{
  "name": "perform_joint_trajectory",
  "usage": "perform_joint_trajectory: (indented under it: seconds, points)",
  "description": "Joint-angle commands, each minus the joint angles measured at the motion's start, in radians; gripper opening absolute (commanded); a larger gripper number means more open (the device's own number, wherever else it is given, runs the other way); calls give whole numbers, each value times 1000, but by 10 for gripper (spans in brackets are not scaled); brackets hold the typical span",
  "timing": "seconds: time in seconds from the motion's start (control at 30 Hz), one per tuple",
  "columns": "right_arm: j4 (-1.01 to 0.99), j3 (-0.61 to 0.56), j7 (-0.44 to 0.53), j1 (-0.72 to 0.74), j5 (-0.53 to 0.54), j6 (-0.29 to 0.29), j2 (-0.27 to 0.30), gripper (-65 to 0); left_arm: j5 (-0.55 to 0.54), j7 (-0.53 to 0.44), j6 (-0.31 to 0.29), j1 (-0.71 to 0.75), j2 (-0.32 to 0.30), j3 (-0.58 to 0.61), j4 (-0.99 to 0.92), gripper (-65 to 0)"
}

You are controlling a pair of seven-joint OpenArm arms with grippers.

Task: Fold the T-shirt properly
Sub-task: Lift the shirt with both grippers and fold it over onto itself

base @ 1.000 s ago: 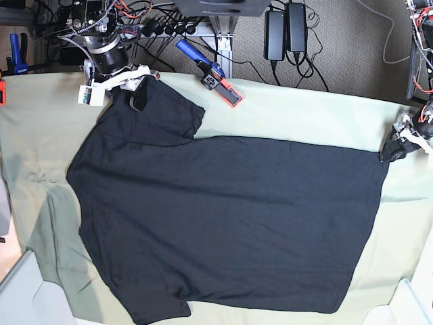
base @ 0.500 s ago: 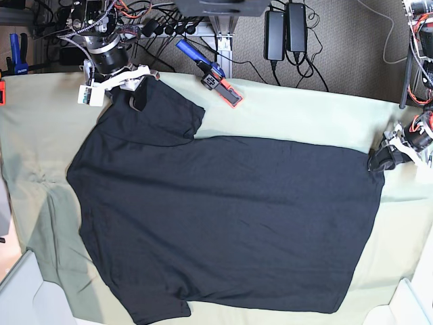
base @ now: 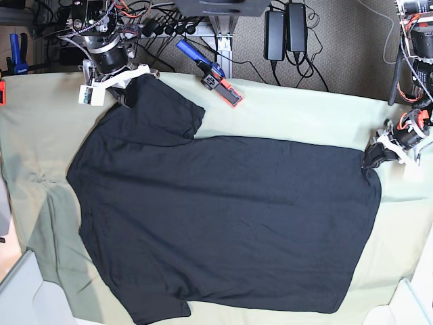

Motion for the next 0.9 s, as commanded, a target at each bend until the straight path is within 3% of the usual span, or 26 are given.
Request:
perform_joint_trajectory:
  seconds: [0.0, 0.2, 0.37, 0.53, 0.63, 0.73, 0.87]
  points:
    - [14, 1, 22, -3, 0, -25, 3, -650, 21, -22, -3, -15, -19, 9, 9, -650]
    - [14, 1, -4, -5, -16, -25, 28, -650, 48, -13, -3, -15, -22, 32, 10, -650]
    - [23, 8, -8, -37, -18, -24, 93, -650, -21, 103, -3, -14, -49, 32, 10, -650]
    - [32, 60, -13, -77, -13, -23, 153, -650, -126, 157, -3, 7, -99, 32, 10, -650]
    - [58, 98, -55, -96, 47, 7, 184, -650, -205, 218, -3, 19, -120, 32, 11, -650]
    - [83, 131, -58, -92, 76, 46, 202, -650, -261, 248, -3, 20, -125, 32, 11, -650]
    - [138, 157, -59, -44, 81, 51, 205, -650, -294, 248, -3, 8, -125, 32, 31, -650]
